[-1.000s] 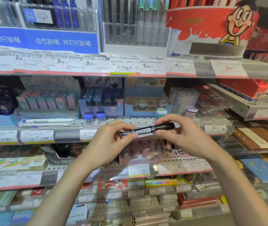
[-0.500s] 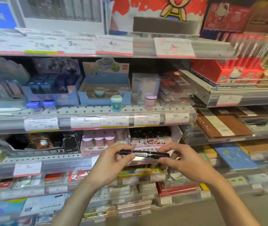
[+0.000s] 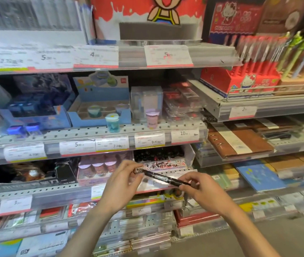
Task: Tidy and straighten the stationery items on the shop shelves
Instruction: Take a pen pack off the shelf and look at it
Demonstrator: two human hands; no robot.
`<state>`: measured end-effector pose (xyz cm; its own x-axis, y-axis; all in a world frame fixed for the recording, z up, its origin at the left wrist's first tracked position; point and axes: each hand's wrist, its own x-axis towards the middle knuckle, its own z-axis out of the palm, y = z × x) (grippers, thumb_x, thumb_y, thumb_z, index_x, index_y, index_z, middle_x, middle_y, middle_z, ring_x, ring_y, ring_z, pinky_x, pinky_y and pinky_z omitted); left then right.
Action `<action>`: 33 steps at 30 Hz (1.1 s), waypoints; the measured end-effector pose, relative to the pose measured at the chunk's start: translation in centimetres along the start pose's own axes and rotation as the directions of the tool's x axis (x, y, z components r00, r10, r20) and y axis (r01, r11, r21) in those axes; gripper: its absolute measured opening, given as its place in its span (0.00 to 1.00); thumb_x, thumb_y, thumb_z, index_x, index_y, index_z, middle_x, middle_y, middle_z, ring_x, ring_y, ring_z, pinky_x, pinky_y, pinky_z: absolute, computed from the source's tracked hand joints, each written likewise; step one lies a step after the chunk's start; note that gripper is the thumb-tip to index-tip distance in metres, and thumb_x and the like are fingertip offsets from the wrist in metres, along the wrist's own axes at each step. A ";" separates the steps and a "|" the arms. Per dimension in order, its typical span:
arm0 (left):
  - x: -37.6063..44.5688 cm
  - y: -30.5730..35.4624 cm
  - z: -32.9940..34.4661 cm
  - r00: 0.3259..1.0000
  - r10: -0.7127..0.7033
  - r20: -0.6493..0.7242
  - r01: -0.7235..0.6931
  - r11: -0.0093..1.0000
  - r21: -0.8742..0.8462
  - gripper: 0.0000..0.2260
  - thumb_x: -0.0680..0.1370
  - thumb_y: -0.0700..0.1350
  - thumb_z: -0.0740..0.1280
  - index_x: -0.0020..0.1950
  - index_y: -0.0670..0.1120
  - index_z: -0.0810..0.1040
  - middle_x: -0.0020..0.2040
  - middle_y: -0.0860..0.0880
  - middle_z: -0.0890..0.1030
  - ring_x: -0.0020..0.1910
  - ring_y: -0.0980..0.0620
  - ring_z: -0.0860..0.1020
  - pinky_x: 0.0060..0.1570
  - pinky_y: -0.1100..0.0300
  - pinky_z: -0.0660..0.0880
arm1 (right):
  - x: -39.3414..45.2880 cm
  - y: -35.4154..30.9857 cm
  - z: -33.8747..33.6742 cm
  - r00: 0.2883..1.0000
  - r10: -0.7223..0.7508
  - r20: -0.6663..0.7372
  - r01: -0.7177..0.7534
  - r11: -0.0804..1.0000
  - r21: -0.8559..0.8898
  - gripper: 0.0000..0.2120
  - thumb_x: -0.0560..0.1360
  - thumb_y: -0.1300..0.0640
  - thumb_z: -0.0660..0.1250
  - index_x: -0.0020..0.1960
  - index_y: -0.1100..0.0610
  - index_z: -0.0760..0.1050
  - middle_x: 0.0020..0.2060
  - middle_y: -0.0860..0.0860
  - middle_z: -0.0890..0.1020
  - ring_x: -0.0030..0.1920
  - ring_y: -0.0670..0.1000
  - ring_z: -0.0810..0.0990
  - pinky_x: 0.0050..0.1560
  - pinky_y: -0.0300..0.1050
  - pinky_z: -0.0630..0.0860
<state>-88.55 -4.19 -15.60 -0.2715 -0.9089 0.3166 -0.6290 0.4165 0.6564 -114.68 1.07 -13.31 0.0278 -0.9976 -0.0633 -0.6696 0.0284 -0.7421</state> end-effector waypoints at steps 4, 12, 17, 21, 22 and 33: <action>0.7 -1.0 -0.7 0.995 0.095 -0.042 -0.083 0.971 0.223 0.14 0.80 0.50 0.64 0.66 0.51 0.76 0.61 0.57 0.72 0.60 0.57 0.71 0.59 0.59 0.72 | 1.5 0.4 1.8 0.969 0.115 -0.220 -0.109 0.993 0.037 0.06 0.76 0.48 0.70 0.51 0.48 0.80 0.37 0.48 0.84 0.36 0.46 0.81 0.41 0.46 0.78; 2.5 -1.5 -0.5 0.995 0.033 0.096 -0.060 0.953 0.298 0.20 0.82 0.49 0.60 0.74 0.52 0.68 0.67 0.50 0.72 0.68 0.50 0.67 0.67 0.59 0.64 | 7.8 -2.5 6.3 0.865 0.131 -0.484 -0.160 0.987 -0.018 0.12 0.79 0.52 0.66 0.59 0.57 0.75 0.49 0.52 0.83 0.53 0.55 0.81 0.45 0.43 0.67; 2.5 -1.9 -0.6 0.994 0.021 0.109 -0.049 0.962 0.267 0.20 0.82 0.50 0.59 0.74 0.52 0.68 0.70 0.51 0.70 0.70 0.52 0.66 0.68 0.60 0.62 | 10.5 -2.5 7.8 0.859 0.176 -0.481 -0.173 0.984 0.052 0.09 0.76 0.55 0.71 0.53 0.56 0.76 0.51 0.53 0.79 0.52 0.56 0.80 0.52 0.46 0.73; 2.3 -2.2 -0.5 0.993 0.015 0.118 -0.043 0.972 0.231 0.20 0.82 0.48 0.60 0.74 0.52 0.68 0.72 0.52 0.67 0.72 0.53 0.65 0.70 0.61 0.60 | 10.2 -1.9 7.9 0.883 0.158 -0.442 -0.138 0.987 0.077 0.11 0.75 0.62 0.70 0.57 0.56 0.77 0.54 0.50 0.70 0.50 0.50 0.76 0.53 0.37 0.66; 2.1 -2.2 -0.5 0.993 0.012 0.120 -0.038 0.975 0.217 0.19 0.82 0.48 0.60 0.74 0.52 0.68 0.73 0.52 0.66 0.72 0.53 0.65 0.70 0.60 0.61 | 10.2 -1.6 7.9 0.883 0.153 -0.444 -0.128 0.988 0.085 0.12 0.74 0.63 0.69 0.57 0.56 0.77 0.54 0.50 0.70 0.49 0.50 0.75 0.52 0.37 0.67; 2.1 -2.1 -0.6 0.992 -0.012 0.127 -0.011 0.985 0.173 0.19 0.82 0.47 0.60 0.73 0.54 0.68 0.73 0.53 0.65 0.72 0.53 0.65 0.71 0.59 0.62 | 11.4 -0.8 8.2 0.905 0.128 -0.407 -0.090 0.990 0.111 0.12 0.77 0.62 0.67 0.59 0.57 0.79 0.55 0.54 0.83 0.51 0.51 0.82 0.57 0.47 0.79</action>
<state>-87.36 -6.95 -15.93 -0.3544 -0.9090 0.2194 -0.7425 0.4162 0.5248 -107.77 -9.79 -18.93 -0.3626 -0.9244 0.1187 -0.5825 0.1253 -0.8031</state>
